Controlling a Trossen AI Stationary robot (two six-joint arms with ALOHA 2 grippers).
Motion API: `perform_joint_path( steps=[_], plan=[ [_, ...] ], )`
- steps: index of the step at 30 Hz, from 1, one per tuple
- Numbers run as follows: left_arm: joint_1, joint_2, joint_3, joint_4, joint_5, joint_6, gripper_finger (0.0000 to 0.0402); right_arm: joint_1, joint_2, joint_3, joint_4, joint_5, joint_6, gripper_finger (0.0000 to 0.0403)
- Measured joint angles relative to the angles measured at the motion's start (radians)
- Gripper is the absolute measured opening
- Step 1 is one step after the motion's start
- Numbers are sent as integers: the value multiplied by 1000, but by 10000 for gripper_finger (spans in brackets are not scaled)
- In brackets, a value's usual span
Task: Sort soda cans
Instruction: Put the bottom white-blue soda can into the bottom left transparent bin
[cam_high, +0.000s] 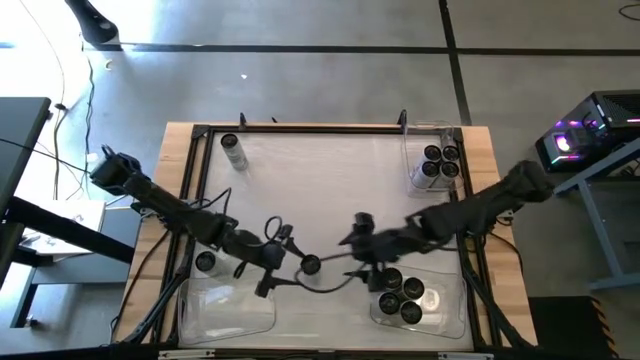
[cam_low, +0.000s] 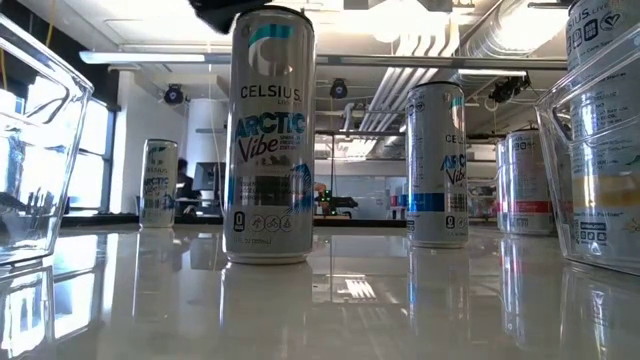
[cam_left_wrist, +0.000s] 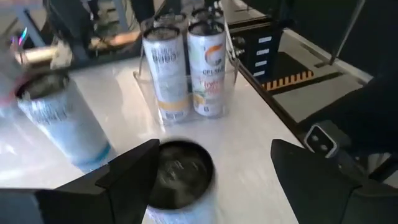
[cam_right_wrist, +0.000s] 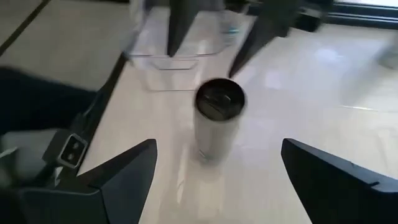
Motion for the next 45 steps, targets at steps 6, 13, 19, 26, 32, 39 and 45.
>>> perform_joint_path(
  steps=[6, 13, 19, 26, 32, 39, 45],
  plan=[
    [60, 19, 32, 4, 109, 178, 300, 134, -104, -201, 189, 267, 130, 341],
    [134, 91, 30, 41, 212, 209, 302, 165, -123, -337, 393, 299, 155, 341],
    [150, 139, 31, 87, 228, 207, 303, 172, -121, -362, 413, 297, 198, 341],
    [148, 169, 32, 128, 241, 132, 303, 193, -120, -367, 432, 294, 198, 341],
    [150, 155, 29, 136, 213, 121, 303, 211, -120, -367, 448, 294, 201, 341],
    [150, 104, 28, 87, 214, 125, 303, 220, -120, -367, 463, 316, 217, 341],
    [127, 107, 29, 26, 216, 112, 303, 220, -120, -367, 467, 316, 217, 341]
  ],
)
